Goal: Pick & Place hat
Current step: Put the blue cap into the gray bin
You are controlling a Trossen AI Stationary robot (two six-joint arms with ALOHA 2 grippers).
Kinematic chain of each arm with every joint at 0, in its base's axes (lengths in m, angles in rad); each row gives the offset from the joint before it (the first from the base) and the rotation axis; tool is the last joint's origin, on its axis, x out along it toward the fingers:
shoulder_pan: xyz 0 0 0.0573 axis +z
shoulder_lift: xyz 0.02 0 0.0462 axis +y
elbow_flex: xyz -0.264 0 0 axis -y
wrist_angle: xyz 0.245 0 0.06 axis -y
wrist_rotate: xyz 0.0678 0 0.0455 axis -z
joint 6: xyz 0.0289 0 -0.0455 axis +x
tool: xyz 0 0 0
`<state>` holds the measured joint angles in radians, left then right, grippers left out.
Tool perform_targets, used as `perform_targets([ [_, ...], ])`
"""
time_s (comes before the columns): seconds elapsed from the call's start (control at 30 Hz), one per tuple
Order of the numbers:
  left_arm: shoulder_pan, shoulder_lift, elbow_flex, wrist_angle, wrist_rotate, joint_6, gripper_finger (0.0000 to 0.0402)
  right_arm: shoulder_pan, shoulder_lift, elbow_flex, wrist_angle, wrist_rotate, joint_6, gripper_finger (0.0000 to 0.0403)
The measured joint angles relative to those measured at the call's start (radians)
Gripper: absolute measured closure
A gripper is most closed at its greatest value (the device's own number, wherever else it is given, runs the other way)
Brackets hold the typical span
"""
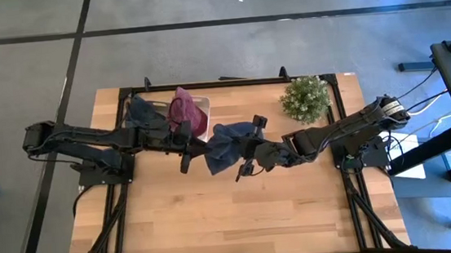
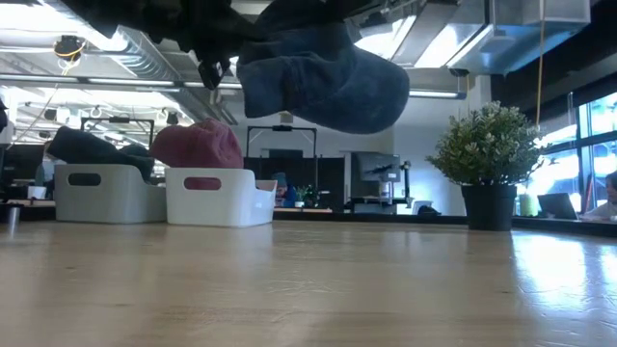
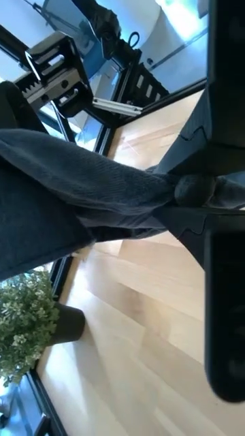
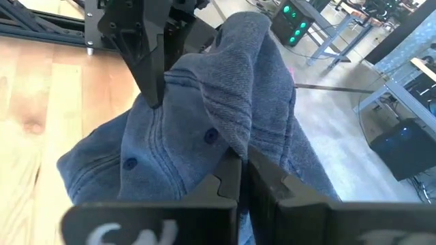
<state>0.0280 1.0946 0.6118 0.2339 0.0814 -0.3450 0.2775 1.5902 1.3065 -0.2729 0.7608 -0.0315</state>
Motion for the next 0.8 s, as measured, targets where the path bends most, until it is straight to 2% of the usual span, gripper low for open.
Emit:
perform_targets([
  [0.1,0.0,0.0,0.02,-0.052,0.0,0.0,0.0358,0.0,0.0,0.0,-0.006,-0.009,-0.02,0.0366],
  [0.2,0.0,0.0,0.063,-0.146,-0.008,-0.012,0.0358,-0.002,0.0,0.0,-0.008,-0.066,-0.042,0.0346],
  [0.37,0.012,0.0,0.205,-0.418,-0.052,-0.056,0.0358,-0.014,0.0,0.0,-0.034,-0.086,-0.056,0.0304],
  [0.6,0.082,0.0,0.517,-0.917,-0.11,-0.183,0.0358,-0.014,0.0,0.0,-0.223,0.191,0.0,0.0254],
  [0.8,0.175,0.0,0.815,-1.28,-0.173,-0.259,0.0358,-0.033,0.0,-0.009,-0.454,0.224,0.2,0.0247],
])
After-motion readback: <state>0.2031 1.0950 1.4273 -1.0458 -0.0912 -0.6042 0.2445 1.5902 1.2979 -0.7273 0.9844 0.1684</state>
